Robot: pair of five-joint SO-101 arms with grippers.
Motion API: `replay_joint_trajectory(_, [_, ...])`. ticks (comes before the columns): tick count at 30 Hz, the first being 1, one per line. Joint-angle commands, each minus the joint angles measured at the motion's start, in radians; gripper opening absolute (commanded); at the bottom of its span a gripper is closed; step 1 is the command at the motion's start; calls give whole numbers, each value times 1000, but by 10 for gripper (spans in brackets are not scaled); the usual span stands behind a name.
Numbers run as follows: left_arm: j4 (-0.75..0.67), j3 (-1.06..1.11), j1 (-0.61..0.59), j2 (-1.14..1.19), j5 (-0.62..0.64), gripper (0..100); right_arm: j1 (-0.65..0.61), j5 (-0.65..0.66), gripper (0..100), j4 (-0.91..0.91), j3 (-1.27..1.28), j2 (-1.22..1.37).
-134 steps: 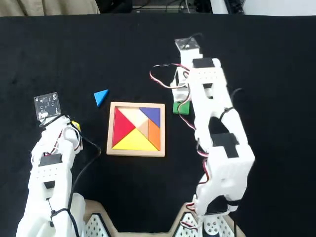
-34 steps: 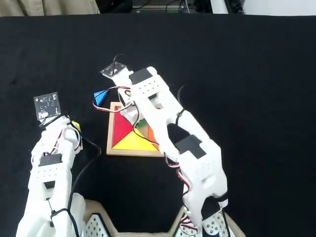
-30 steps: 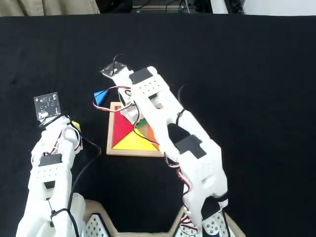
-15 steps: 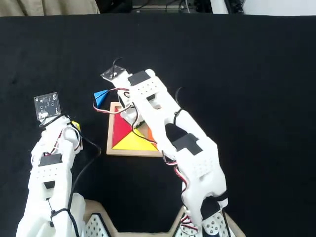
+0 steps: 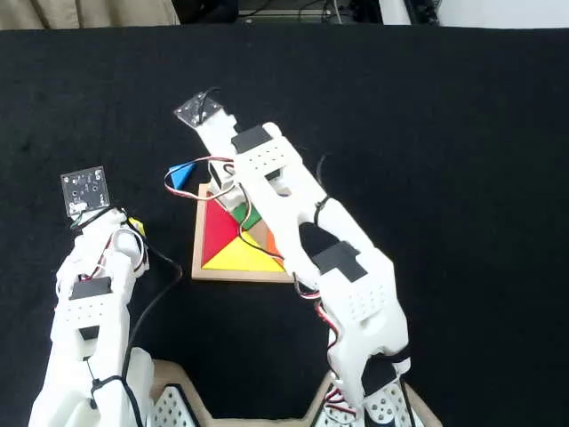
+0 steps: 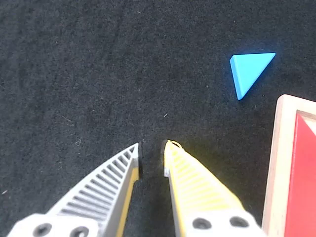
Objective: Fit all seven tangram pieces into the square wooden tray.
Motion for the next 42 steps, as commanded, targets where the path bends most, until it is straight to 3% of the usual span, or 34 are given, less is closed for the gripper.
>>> replay_joint_trajectory(1, [-20,-10,10,-20,3,98,-12,8,28,-12,-94,21])
replay_joint_trajectory(11, [-20,-10,10,-20,3,98,-11,11,28,140,-159,4])
replay_joint_trajectory(17, [-20,-12,10,-20,9,101,-8,11,11,342,-272,-202])
replay_joint_trajectory(23, [-12,-38,2,-12,11,102,28,3,11,396,-105,-384])
replay_joint_trajectory(27, [-12,-47,-21,-20,9,98,78,2,11,331,110,-475])
replay_joint_trajectory(31, [2,-45,-5,-12,5,98,170,-89,11,190,343,-633])
replay_joint_trajectory(35, [259,-193,97,-8,-120,100,265,-126,11,-29,608,-789])
replay_joint_trajectory(42, [641,-670,136,161,-180,102,322,-132,11,-368,880,-839])
